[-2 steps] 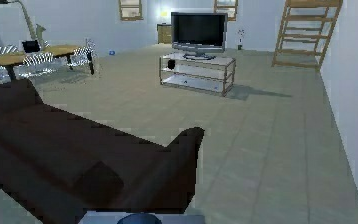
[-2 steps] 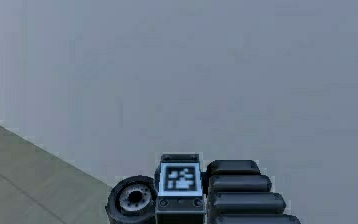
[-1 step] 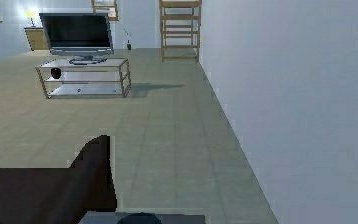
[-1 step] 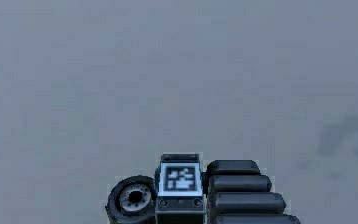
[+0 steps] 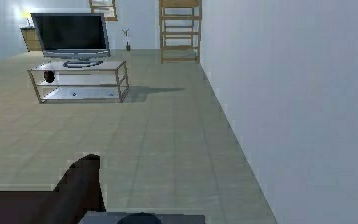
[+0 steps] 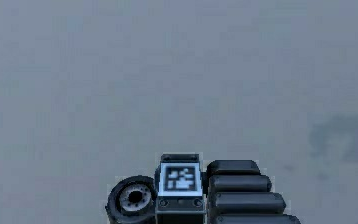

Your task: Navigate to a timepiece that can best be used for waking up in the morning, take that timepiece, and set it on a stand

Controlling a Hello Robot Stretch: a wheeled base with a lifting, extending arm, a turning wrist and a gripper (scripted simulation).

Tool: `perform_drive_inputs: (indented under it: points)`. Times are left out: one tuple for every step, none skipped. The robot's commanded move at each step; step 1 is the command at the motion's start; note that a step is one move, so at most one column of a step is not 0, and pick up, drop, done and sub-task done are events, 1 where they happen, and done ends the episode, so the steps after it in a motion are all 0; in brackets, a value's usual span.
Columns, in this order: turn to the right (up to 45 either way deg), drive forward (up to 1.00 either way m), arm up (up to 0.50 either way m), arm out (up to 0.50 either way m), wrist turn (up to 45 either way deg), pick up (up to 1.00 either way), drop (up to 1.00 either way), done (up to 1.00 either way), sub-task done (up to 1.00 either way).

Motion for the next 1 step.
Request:
perform_drive_inputs:
  points:
    - [45.0,0.00,0.00,0.00,0.0,0.00,0.00,0.00,0.00]
